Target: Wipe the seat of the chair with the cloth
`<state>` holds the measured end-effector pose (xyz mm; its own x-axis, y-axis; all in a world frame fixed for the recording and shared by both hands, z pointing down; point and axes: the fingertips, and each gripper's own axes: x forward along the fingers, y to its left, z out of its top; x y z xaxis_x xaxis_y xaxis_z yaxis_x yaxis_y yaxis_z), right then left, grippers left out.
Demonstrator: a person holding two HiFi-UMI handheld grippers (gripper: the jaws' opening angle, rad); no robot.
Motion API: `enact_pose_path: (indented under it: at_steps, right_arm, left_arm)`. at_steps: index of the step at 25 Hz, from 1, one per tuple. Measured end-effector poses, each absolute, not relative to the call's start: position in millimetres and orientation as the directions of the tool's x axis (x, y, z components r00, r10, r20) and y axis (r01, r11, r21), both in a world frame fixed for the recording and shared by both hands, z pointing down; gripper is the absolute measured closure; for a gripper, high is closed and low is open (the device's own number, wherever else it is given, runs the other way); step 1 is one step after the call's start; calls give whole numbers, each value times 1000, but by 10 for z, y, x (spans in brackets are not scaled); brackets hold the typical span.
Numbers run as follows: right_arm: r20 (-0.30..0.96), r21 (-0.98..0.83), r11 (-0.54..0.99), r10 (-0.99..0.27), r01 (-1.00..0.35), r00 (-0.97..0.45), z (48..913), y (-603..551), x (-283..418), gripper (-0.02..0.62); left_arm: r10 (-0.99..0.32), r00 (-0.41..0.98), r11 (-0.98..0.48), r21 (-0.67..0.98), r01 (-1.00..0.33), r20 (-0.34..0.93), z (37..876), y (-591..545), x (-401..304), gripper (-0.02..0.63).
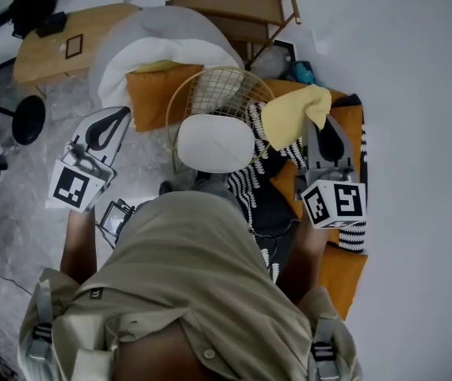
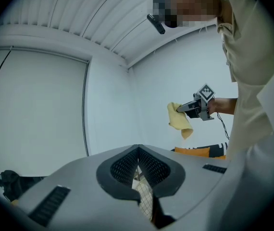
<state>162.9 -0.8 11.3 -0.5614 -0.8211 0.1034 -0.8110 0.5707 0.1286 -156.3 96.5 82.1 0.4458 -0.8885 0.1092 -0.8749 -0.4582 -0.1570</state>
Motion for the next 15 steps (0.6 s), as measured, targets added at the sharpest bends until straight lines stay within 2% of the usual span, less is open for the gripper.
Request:
enact_pose_path:
  at_steps: [15]
  right_arm:
    - [98,105,568,-823,-816,-560,63,262,1725,522]
  left_arm:
    - [-858,495,-511,-134,-849,135,920,1136,-1375,589]
